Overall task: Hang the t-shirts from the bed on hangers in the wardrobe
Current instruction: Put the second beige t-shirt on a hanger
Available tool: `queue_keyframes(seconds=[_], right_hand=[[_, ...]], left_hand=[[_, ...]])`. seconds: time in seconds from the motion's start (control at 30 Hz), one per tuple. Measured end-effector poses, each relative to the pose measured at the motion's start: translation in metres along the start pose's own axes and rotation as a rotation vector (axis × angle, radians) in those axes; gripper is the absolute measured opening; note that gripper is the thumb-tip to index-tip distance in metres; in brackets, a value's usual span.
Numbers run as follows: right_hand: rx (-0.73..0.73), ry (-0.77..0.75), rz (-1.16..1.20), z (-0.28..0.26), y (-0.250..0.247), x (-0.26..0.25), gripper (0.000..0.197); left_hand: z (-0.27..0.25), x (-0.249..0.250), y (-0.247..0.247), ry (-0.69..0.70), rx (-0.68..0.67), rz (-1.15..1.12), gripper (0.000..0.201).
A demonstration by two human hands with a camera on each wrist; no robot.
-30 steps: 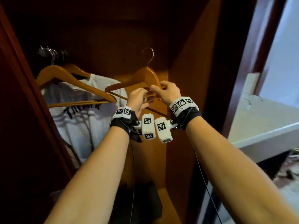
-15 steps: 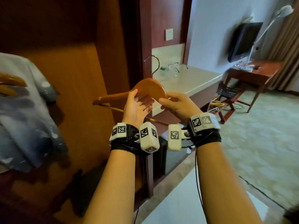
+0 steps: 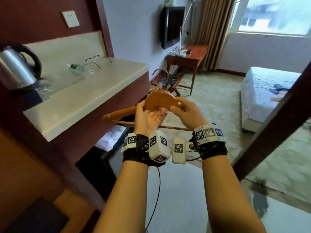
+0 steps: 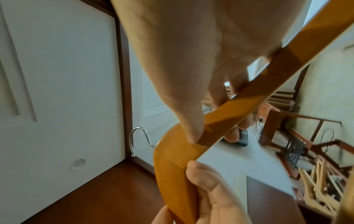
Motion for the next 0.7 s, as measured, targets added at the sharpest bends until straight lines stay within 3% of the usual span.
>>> queue_keyframes(seconds=[0.17,0.37,0.5,0.7], right_hand=[[0.134,0.088,-0.061,0.066,-0.057,0.069,0.035],[0.312,0.178,-0.119,0.186,-0.123,0.142,0.033],[0.425,0.179,-0.107,0.259,-0.178,0.173,0.039],[0.547,0.239,-0.154,0.342,-0.265,0.247,0.031]], left_hand=[[0.104,-0.048,0.056,-0.130,-0.064,0.035,0.055],[0.253,-0.077,0.148,-0.276,-0.133,0.108,0.046],[0.340,-0.093,0.221,-0.366,-0.251,0.143,0.048],[0.454,-0.156,0.313,-0.429,-0.355,0.152,0.034]])
Point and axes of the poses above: each hand's wrist, its own z-axis towards the middle knuckle, its own y-axis out of the palm, x = y × z, the point moved 4 cm from there along z, towards the middle knuckle, and after that the axes turned 5 degrees about z, right-handed, at the moved point
